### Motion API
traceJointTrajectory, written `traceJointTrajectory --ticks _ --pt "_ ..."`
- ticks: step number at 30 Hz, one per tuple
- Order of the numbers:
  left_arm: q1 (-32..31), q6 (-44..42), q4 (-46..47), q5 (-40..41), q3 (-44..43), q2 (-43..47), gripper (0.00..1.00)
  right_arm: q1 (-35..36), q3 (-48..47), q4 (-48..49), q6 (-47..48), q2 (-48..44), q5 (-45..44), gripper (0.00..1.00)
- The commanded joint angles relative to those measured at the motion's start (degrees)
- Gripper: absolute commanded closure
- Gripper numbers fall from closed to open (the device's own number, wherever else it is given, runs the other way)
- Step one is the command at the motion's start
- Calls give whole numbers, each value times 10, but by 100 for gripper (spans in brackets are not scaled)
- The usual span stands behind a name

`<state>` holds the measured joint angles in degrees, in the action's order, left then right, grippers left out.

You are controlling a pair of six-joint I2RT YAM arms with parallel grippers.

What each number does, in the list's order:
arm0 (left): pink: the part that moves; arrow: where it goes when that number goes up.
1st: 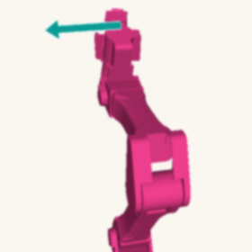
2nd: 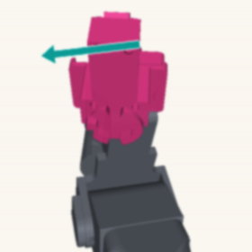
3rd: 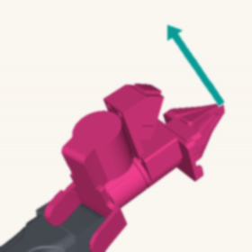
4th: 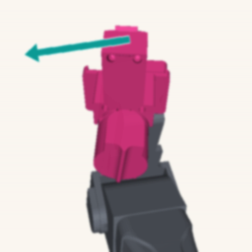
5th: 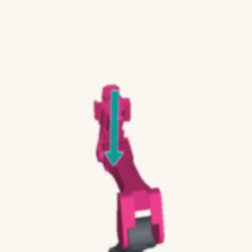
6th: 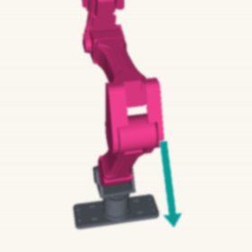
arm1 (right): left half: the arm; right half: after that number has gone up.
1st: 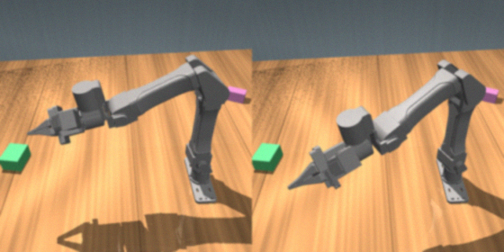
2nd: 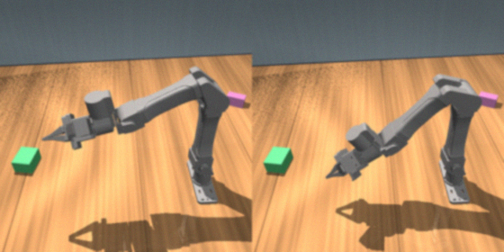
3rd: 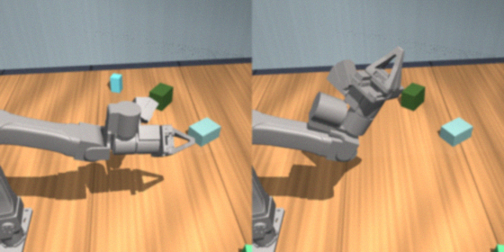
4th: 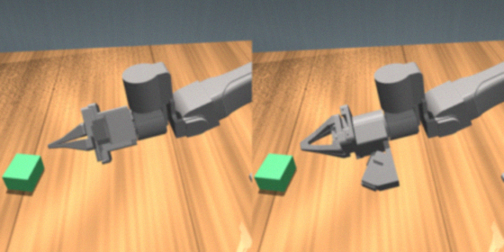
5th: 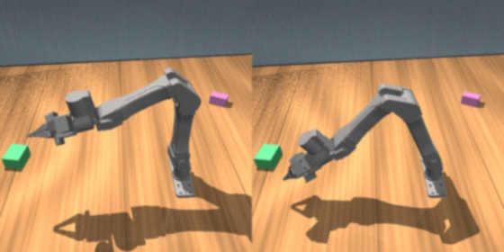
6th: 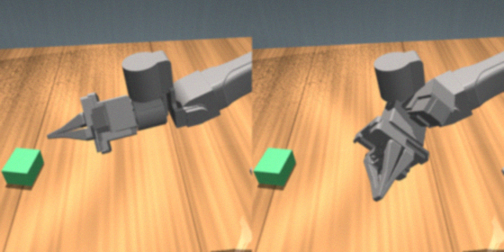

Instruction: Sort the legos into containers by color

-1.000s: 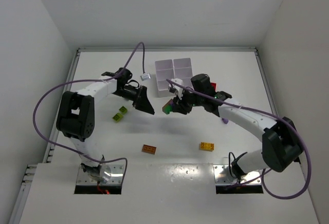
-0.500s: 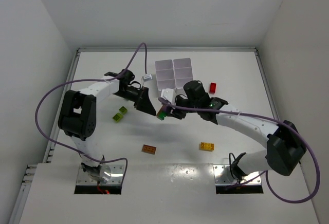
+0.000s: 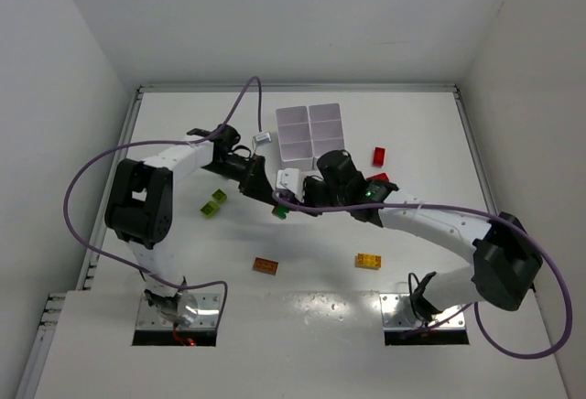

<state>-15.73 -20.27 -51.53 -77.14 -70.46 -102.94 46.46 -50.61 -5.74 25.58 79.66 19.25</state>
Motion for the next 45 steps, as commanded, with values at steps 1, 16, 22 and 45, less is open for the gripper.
traceJointTrajectory --ticks 1,16,22,45 --pt "-3 -10 4 -34 -17 0 30 7 -23 42 17 8 -14 100" --pt "-25 -21 4 -44 0 5 74 7 -28 70 11 25 -39 100" --pt "-19 -61 -2 -31 0 40 100 2 -44 33 -43 8 -16 41" --pt "-27 68 239 324 62 206 100 -179 -44 -46 -469 -16 193 29"
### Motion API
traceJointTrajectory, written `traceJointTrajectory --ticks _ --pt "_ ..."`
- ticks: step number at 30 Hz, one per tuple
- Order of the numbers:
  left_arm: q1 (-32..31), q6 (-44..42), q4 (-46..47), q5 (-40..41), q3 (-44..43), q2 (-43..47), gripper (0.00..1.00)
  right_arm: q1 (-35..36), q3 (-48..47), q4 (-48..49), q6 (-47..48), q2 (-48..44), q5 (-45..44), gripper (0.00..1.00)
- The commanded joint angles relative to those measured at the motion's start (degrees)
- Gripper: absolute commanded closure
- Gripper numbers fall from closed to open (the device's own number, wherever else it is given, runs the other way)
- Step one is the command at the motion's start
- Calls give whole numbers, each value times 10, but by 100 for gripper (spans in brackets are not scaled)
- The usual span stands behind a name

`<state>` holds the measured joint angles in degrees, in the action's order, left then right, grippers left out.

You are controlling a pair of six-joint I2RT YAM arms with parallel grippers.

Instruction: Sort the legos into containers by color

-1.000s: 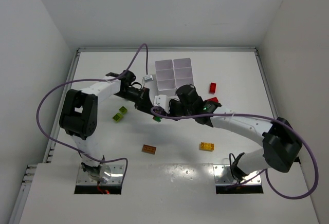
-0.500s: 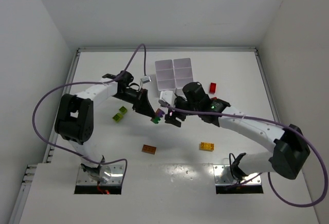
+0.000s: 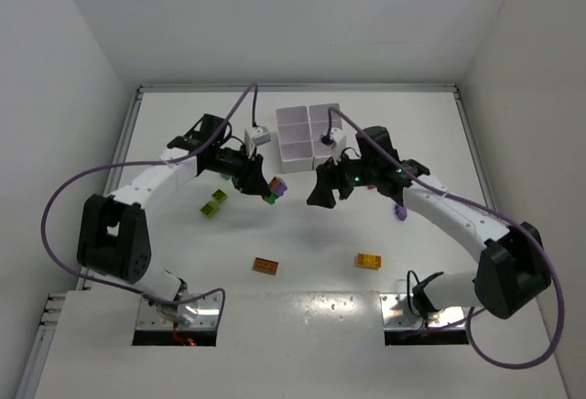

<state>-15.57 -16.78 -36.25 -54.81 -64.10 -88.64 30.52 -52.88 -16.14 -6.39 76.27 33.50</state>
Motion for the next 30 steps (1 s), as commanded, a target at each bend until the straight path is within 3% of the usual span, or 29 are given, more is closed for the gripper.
traceJointTrajectory --ticks 1,4,7,18,21,23,26,30 --pt "-37 33 99 119 8 79 100 -36 -21 86 -176 34 59 29" --pt "-71 50 135 173 27 129 100 -56 -21 132 -272 60 97 29" --pt "-88 70 159 173 43 152 100 -69 -28 197 -348 89 144 29" --pt "-110 71 164 199 68 169 100 -69 -51 310 -422 114 223 29" --pt "-110 71 164 199 68 164 100 -63 -65 277 -387 114 231 32" --pt "-110 71 164 199 68 159 100 -50 -72 235 -308 114 236 33" --pt "-110 71 164 199 63 159 100 -34 -96 101 -152 114 187 39" --pt "-115 71 164 204 56 153 100 -27 -96 37 -92 114 102 44"
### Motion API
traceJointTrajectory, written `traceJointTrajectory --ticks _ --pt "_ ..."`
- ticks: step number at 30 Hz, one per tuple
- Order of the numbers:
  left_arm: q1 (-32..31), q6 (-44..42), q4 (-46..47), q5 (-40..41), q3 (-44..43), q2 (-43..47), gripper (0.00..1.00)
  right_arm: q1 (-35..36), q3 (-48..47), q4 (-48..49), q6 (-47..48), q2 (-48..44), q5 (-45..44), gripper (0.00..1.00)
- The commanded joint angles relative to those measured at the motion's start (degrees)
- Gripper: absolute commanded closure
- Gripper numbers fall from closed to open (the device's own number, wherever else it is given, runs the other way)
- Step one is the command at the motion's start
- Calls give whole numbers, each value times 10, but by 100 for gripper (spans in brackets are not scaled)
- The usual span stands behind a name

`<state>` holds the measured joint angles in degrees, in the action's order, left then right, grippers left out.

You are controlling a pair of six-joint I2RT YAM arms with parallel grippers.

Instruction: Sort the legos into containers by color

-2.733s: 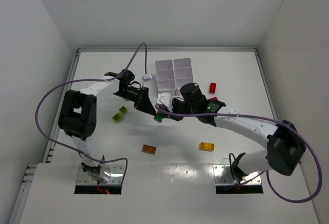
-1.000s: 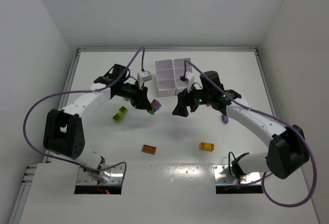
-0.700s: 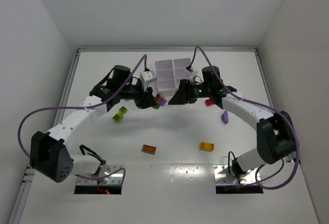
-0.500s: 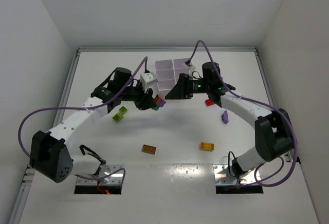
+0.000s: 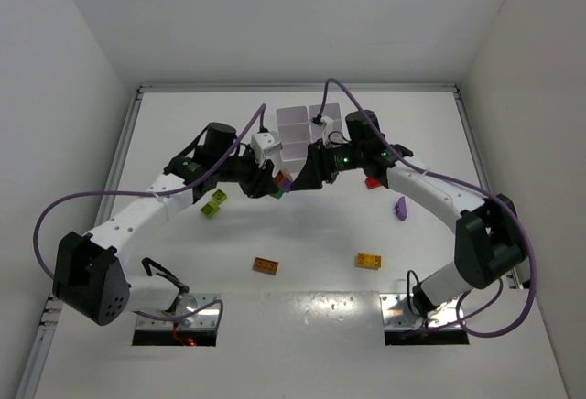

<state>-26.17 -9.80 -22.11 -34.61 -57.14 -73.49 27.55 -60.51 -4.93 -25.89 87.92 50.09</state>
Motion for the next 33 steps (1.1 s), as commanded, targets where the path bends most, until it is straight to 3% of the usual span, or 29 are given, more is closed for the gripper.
traceJointTrajectory --ticks 1,7,13,18,21,33 --pt "-9 1 22 2 -13 2 100 3 -20 -76 109 -8 -72 44" --pt "-14 1 28 2 -18 2 100 3 -31 -81 96 13 -98 46" --pt "-20 1 28 9 -24 -3 100 3 -48 -62 79 24 -61 46" --pt "-20 1 28 14 -24 -9 100 3 -48 -36 73 30 43 46" --pt "-20 1 28 14 -24 -9 100 22 -43 -52 123 23 88 40" --pt "-43 1 33 19 -29 -15 100 28 -59 -48 102 43 15 46"
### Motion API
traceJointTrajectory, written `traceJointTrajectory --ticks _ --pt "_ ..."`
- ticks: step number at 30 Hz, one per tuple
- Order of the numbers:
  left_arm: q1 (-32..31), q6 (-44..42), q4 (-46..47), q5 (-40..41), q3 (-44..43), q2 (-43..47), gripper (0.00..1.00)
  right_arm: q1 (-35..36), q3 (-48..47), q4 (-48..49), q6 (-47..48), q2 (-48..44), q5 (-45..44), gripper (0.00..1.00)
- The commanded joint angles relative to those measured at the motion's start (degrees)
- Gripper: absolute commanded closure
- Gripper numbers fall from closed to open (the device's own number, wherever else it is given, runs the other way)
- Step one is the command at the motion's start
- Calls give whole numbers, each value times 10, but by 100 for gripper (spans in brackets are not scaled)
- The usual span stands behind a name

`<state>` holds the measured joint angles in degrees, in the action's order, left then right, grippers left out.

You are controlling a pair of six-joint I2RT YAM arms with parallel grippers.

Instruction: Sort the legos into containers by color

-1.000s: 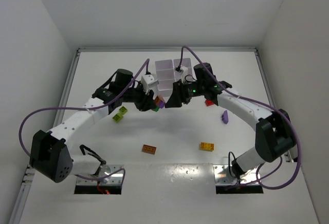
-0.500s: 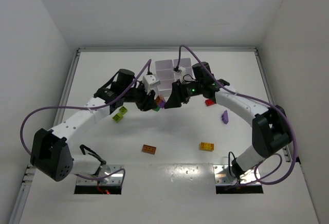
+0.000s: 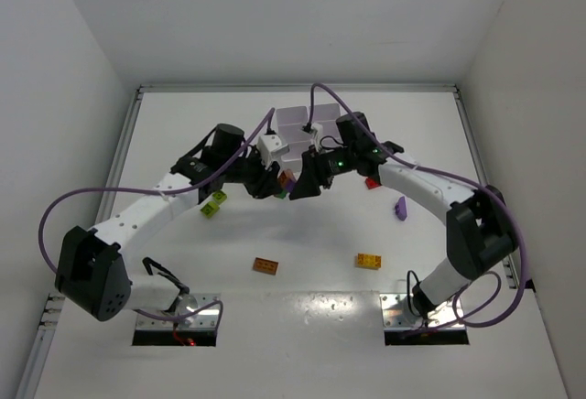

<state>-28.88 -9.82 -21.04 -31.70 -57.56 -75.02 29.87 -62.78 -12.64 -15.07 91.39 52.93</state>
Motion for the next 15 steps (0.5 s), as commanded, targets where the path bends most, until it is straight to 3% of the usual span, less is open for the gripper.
traceJointTrajectory --ticks 1,6,9,12,15 --pt "-16 2 22 -10 -25 1 100 5 -37 29 -7 14 -13 46" --pt "-21 -4 22 -10 -25 1 100 -1 -42 40 -37 25 -38 44" --pt "-21 -4 22 -10 -25 1 100 -6 -42 46 -50 30 -50 49" --pt "-27 -10 22 -5 -25 1 100 -6 -47 52 -50 30 -61 61" --pt "-32 -15 17 -5 -25 1 100 -11 -47 52 -50 35 -86 63"
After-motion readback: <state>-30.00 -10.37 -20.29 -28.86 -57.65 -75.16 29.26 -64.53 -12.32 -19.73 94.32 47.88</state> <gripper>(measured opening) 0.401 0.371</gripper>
